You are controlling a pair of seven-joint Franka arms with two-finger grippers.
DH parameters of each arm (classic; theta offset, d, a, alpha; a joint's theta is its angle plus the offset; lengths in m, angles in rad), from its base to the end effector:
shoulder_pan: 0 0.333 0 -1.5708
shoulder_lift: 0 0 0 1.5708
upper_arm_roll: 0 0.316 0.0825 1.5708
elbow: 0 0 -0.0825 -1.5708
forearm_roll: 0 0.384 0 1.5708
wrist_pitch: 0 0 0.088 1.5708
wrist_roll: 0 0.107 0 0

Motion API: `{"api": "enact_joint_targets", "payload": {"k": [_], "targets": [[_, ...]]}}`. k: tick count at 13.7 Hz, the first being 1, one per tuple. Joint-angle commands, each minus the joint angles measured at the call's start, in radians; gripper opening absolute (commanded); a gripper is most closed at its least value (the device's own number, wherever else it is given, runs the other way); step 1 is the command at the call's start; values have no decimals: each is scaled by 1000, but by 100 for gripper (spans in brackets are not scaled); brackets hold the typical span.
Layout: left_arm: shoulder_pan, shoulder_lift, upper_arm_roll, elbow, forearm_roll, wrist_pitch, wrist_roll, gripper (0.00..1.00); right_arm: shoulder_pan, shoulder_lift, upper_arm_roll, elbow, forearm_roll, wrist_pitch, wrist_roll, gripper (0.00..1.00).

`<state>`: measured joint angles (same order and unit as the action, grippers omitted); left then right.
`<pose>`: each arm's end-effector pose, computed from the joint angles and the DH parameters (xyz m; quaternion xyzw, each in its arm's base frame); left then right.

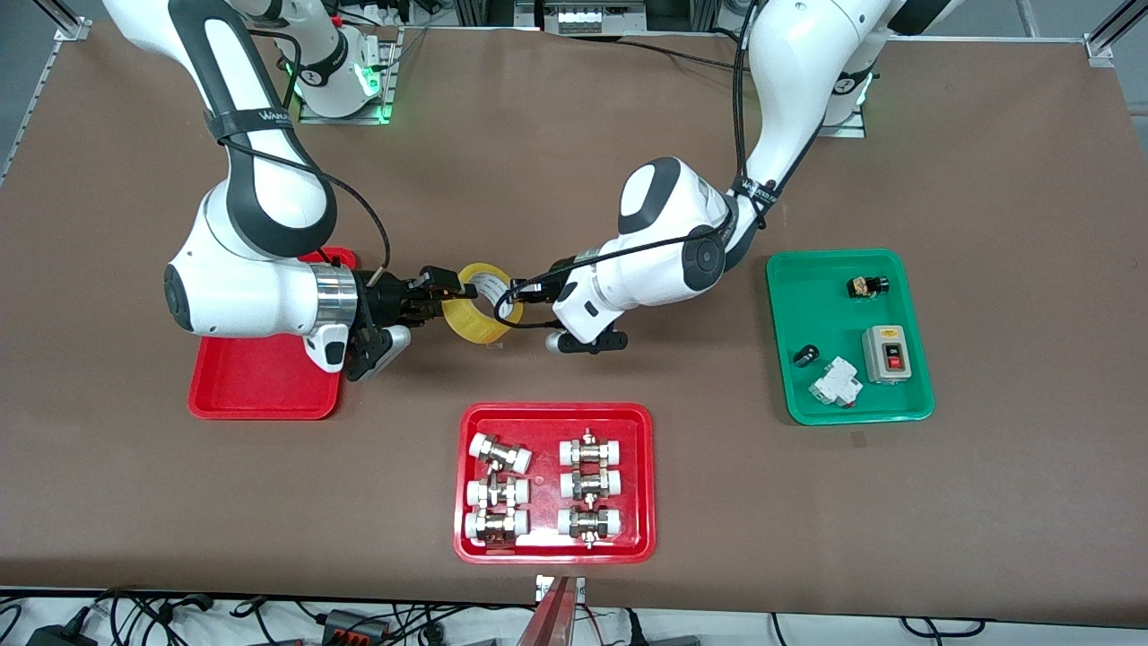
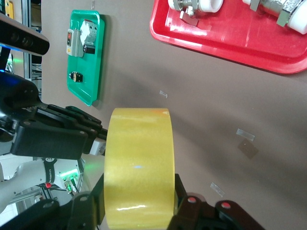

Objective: Left arm passes tape to right arm into tray
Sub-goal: 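Grasp the tape with the right gripper and open the left gripper, then move the tape over the empty red tray while the left gripper withdraws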

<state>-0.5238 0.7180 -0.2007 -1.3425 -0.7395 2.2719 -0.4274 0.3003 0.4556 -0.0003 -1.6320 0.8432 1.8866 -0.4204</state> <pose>0.5822 -0.4877 0.3383 0.9237 0.0938 -0.1126 0.3539 0.6188 0.2496 0.3617 -0.9079 -0.1651 0.0689 0.3790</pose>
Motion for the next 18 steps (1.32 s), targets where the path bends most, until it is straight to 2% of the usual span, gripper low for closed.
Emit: {"api": "enact_joint_targets", "payload": {"k": [1,2,3,4,5,7,8,10,12,14,15,17,18], "targets": [[-5,9,7,36,-11,-3,-7,4,0,12,-1,20,16,-21,-20,23],[-4,8,9,36,-11,-5,-8,13,0,12,-3,20,16,-21,-20,23],[-1,1,10,36,-8,-6,-10,51,0,12,-3,20,14,-21,-20,23],[8,-11,15,36,0,-14,-4,95,0,12,-1,20,14,-21,-20,23],[34,-26,15,32,2,-17,-4,100,0,12,-1,20,14,-21,-21,22],[100,-51,4,32,5,-63,1,100,2,12,-1,20,14,-21,-27,22],[144,-80,10,31,8,-147,16,100,2,12,-1,20,14,-21,-28,22],[287,-135,10,36,70,-416,135,100,2,12,-3,20,13,-21,-29,22],[440,-158,4,55,87,-662,394,100,-1,14,-4,20,4,-21,-35,22],[505,-199,17,100,214,-759,586,100,-12,26,-13,14,-12,-23,-38,22],[537,-207,4,123,279,-790,595,100,-35,34,-13,14,-22,-21,-35,22],[580,-207,10,190,359,-975,614,100,-105,34,-13,11,-50,-27,-37,22],[582,-207,13,257,467,-1070,633,100,-151,34,-13,11,-64,-41,-41,22]]}}
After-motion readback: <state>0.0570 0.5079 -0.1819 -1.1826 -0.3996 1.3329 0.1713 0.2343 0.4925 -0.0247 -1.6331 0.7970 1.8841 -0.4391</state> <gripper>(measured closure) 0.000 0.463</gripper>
